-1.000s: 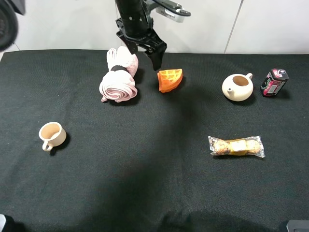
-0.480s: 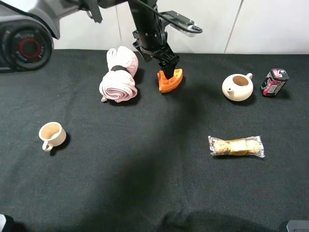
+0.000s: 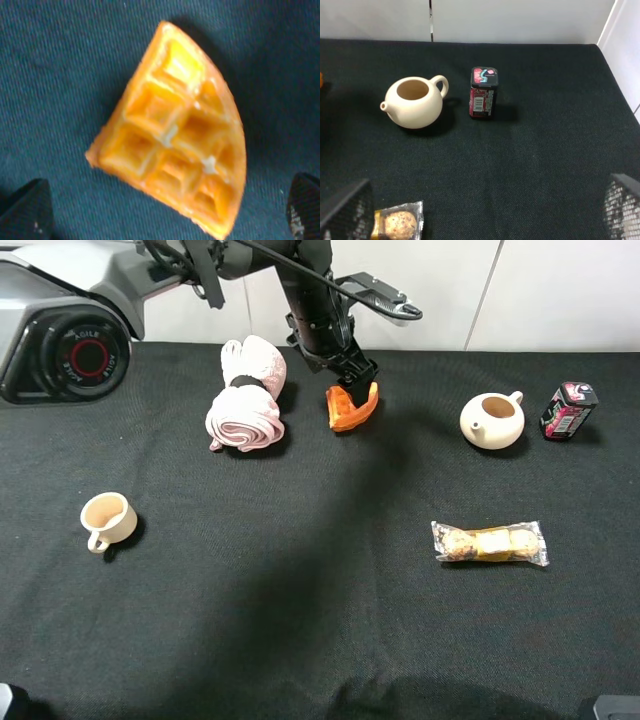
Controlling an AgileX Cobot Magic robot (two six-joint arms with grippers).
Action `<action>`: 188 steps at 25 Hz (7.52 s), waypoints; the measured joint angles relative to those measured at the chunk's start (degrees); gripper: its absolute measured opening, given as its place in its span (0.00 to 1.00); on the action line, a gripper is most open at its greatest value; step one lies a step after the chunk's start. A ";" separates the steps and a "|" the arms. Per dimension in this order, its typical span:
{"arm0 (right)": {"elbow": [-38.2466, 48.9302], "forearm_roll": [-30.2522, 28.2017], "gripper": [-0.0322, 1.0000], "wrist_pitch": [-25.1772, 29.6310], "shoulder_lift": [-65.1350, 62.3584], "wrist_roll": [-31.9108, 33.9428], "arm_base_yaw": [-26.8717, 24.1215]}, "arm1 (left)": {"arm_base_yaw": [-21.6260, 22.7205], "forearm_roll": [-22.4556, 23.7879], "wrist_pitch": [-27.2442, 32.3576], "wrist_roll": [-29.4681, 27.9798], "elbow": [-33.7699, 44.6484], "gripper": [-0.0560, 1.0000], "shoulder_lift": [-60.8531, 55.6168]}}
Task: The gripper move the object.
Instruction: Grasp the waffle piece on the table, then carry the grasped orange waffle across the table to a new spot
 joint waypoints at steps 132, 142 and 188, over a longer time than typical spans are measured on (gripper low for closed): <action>0.00 0.01 0.70 0.00 0.00 -0.10 0.00 | -0.66 4.73 10.21 -10.16 32.88 0.80 -35.32; 0.00 0.01 0.70 0.00 0.00 -0.14 0.00 | -0.66 5.88 10.16 -10.16 43.23 0.80 -43.00; 0.00 0.01 0.70 0.00 0.00 -0.16 0.00 | -3.55 8.99 -21.18 -11.94 90.20 0.80 -54.23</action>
